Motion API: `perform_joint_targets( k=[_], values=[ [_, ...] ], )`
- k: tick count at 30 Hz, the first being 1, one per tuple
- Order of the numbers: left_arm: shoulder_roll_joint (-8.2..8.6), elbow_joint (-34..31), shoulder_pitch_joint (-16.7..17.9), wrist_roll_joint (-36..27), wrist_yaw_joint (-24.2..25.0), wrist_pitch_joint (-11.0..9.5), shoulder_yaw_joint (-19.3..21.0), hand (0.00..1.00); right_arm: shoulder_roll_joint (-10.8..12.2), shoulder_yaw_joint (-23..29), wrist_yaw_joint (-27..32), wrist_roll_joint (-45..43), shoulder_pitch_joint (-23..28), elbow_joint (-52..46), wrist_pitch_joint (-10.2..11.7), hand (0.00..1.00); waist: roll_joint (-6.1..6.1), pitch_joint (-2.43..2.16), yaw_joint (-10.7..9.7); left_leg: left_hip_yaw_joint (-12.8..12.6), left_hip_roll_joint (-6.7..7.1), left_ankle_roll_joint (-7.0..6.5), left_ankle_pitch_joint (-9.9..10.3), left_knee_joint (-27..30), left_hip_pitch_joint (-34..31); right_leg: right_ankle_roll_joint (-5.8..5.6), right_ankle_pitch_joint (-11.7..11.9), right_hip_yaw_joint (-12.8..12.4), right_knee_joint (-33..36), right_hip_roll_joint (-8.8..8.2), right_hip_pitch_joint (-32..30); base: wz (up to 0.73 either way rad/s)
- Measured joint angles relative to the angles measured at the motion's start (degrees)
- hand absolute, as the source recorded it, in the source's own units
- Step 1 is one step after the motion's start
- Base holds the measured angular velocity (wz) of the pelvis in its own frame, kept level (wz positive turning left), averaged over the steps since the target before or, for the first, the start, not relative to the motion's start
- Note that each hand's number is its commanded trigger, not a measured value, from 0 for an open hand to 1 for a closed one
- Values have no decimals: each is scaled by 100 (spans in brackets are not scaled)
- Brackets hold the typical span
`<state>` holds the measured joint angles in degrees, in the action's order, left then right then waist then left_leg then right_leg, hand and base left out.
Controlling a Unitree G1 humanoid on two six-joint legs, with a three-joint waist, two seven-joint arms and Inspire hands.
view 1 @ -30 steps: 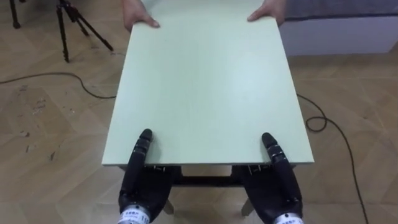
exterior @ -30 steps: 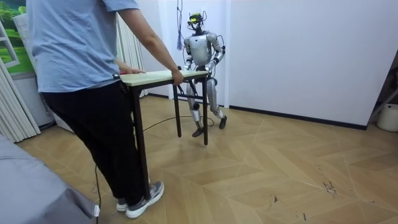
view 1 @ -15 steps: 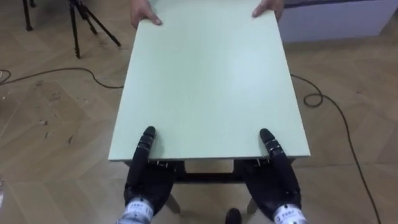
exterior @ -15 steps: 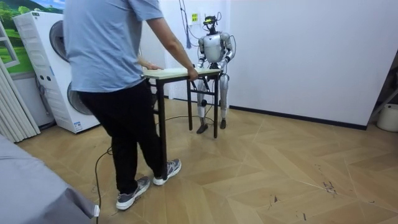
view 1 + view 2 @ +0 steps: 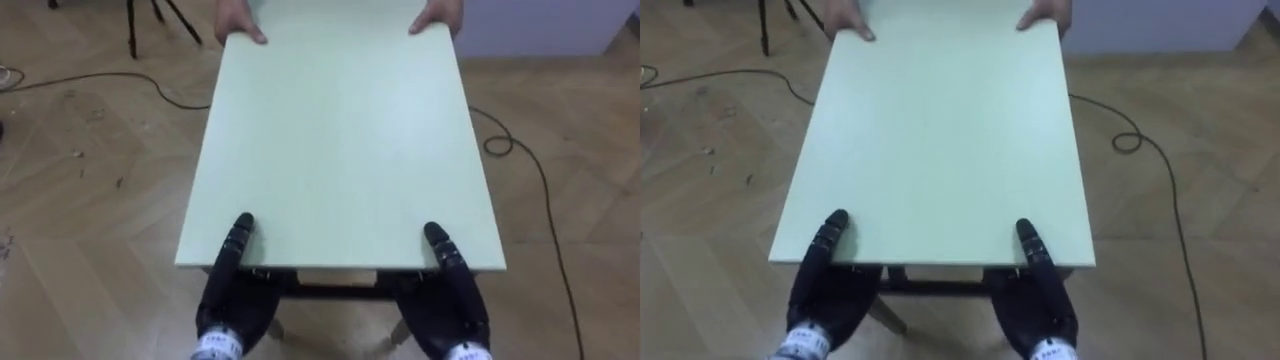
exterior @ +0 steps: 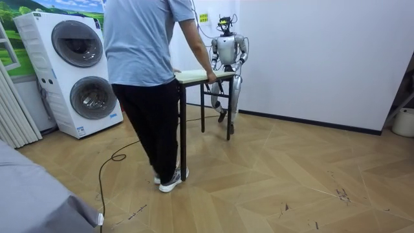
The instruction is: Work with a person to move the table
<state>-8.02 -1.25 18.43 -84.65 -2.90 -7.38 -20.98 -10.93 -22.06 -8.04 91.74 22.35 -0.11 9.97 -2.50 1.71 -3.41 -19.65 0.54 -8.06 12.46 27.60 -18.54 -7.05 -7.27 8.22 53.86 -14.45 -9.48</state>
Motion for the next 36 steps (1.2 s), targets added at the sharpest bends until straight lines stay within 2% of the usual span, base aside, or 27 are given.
perform_joint_targets(
  k=[1, 2, 3, 4, 5, 7, 8, 9, 11, 13, 15, 16, 18, 19, 20, 21, 22, 24, 27, 28, 29, 30, 31, 32, 33, 34, 36],
  values=[
    [-21, -38, -9, 32, 0, -3, 14, 100, -3, 15, -15, 0, -1, -20, -8, 100, -54, -4, 11, -54, 28, -24, -14, 25, -83, -5, -184, -7, -66, -55, -19, 7],
    [-47, -77, -23, 74, 33, -4, 50, 100, -12, 44, -17, -15, -22, -51, -26, 100, -95, -12, 72, -98, 31, -39, -19, 170, -276, -37, -583, 15, -289, -69, -14, -34],
    [-21, -90, -24, 110, 74, -5, 88, 100, 2, 41, -16, -22, -80, -51, -46, 100, -101, -16, 134, -86, 33, -42, -21, 229, -411, 4, -994, 15, -665, -35, 82, -44],
    [-11, -99, -29, 113, 95, -5, 132, 100, -1, 39, -15, -21, -118, -51, -54, 100, -102, -16, 189, -85, 33, -43, -23, 235, -468, 12, -1168, 13, -897, -30, 133, -50],
    [-15, -104, -59, 111, 138, -1, 179, 100, -9, 37, -10, -12, -209, -41, -76, 100, -123, -9, 277, -71, 32, -33, -76, 267, -589, 29, -1486, 30, -1402, -13, 281, -40],
    [-16, -99, -191, 98, 139, 4, 240, 100, 13, 28, -8, 0, -399, 29, -77, 100, -145, -12, 397, -24, -28, 20, -207, 341, -852, 61, -1779, 62, -2161, 76, 425, -35],
    [-18, -76, -268, 109, 139, 17, 291, 100, 65, 21, -19, 1, -611, 192, -115, 100, -144, -11, 390, -27, -140, 54, -329, 382, -1030, 40, -1812, 134, -2496, 195, 454, -29],
    [-25, -8, -335, 123, 139, 25, 366, 100, 183, 20, -29, 5, -811, 431, -139, 100, -150, -10, 388, -1, -278, 101, -457, 342, -1118, 83, -1787, 122, -2747, 373, 448, -13],
    [-48, 158, -408, 157, 139, 77, 402, 100, 264, 58, -53, 12, -885, 653, -216, 100, -166, -25, 393, 115, -376, 184, -669, 145, -1076, 229, -1699, 132, -2816, 563, 438, 0],
    [-62, 189, -330, 146, 139, 98, 374, 100, 260, 78, -53, 32, -804, 675, -293, 100, -164, -25, 525, 172, -488, 283, -845, 7, -978, 373, -1613, 110, -2818, 717, 427, -16],
    [-64, 189, -217, 147, 139, 64, 311, 100, 260, 71, -53, 27, -696, 675, -317, 100, -152, -22, 592, 255, -563, 379, -1118, -250, -867, 550, -1505, 82, -2856, 895, 427, -14],
    [-92, 191, -180, 150, 139, 65, 272, 100, 262, 69, -70, 27, -617, 675, -309, 100, -136, -21, 678, 365, -603, 497, -1406, -525, -786, 685, -1385, 106, -2946, 1016, 415, -5],
    [-97, 190, -161, 162, 139, 42, 209, 100, 231, 20, -99, 38, -511, 617, -206, 100, -90, -15, 814, 823, -643, 1000, -2133, -1327, -617, 947, -1017, 206, -3238, 1193, 294, -15],
    [-85, 191, -154, 162, 139, 12, 192, 100, 215, 8, -101, 38, -520, 613, -188, 100, -64, -5, 837, 863, -697, 1002, -2047, -1207, -616, 995, -945, 249, -3256, 1227, 251, -18],
    [-58, 207, -93, 149, 139, -34, 163, 100, 175, -22, -98, 38, -513, 619, -175, 100, 14, 7, 826, 875, -765, 986, -1460, -507, -622, 1082, -865, 340, -3273, 1288, 250, -7],
    [-34, 231, -33, 130, 136, -36, 148, 100, 157, -43, -98, 39, -461, 615, -136, 100, 86, -4, 812, 900, -802, 946, -896, 277, -593, 1148, -815, 425, -3268, 1317, 261, 9],
    [-6, 243, -17, 124, 134, -37, 131, 100, 160, -53, -99, 30, -433, 610, -94, 100, 120, -1, 758, 904, -848, 969, -688, 639, -562, 1177, -794, 477, -3265, 1319, 262, 29],
    [85, 247, 22, 106, 125, -36, 65, 100, 135, -117, -99, 28, -417, 559, 70, 100, 303, 35, 564, 929, -1055, 1109, 31, 1633, -159, 1241, -733, 662, -3178, 1387, 194, 43],
    [162, 245, -58, 104, 110, -34, 60, 100, 84, -138, -61, -1, -410, 435, 210, 100, 509, 27, 356, 1121, -1292, 1258, 445, 1745, 694, 1266, -697, 891, -2953, 1412, -60, 37],
    [195, 245, -90, 108, 96, -29, 57, 100, 85, -138, -59, -10, -412, 411, 249, 100, 540, 27, 350, 1144, -1314, 1296, 488, 1656, 893, 1266, -697, 898, -2868, 1406, -149, 16],
    [228, 245, -148, 129, 83, -20, 60, 100, 82, -126, -29, -33, -427, 360, 284, 100, 563, 22, 343, 1230, -1279, 1378, 586, 1341, 1199, 1263, -696, 901, -2689, 1368, -329, 3],
    [228, 245, -213, 159, 66, -14, 60, 100, 85, -131, -23, -32, -440, 334, 328, 100, 563, 23, 352, 1270, -1163, 1425, 705, 842, 1322, 1211, -632, 880, -2591, 1337, -481, 0],
    [218, 243, -216, 160, 64, -8, 48, 100, 88, -137, -23, -32, -439, 332, 338, 100, 551, 11, 368, 1256, -1082, 1424, 710, 567, 1376, 1192, -573, 848, -2606, 1333, -534, -3],
    [210, 209, -211, 145, 64, -8, 38, 100, 33, -139, -23, -33, -436, 294, 373, 100, 569, -8, 362, 1409, -940, 1447, 680, -30, 1545, 1196, -421, 826, -2669, 1354, -640, -4],
    [182, 155, -217, 135, 64, -16, 16, 100, -18, -154, -23, -26, -432, 214, 401, 100, 609, -57, 348, 1555, -848, 1456, 663, -574, 1710, 1189, -297, 824, -2800, 1323, -767, -5],
    [205, 129, -248, 135, 64, -32, 6, 100, -23, -146, -21, -25, -450, 165, 404, 100, 615, -63, 366, 1547, -814, 1448, 676, -737, 1725, 1173, -265, 837, -2844, 1275, -851, -16],
    [267, 136, -350, 131, -46, -180, -55, 100, -90, -161, 54, 1, -609, 184, 428, 100, 680, -53, 481, 1482, -773, 1255, 885, -817, 1567, 1144, -220, 745, -2545, 1194, -1161, -16]
  ],
)
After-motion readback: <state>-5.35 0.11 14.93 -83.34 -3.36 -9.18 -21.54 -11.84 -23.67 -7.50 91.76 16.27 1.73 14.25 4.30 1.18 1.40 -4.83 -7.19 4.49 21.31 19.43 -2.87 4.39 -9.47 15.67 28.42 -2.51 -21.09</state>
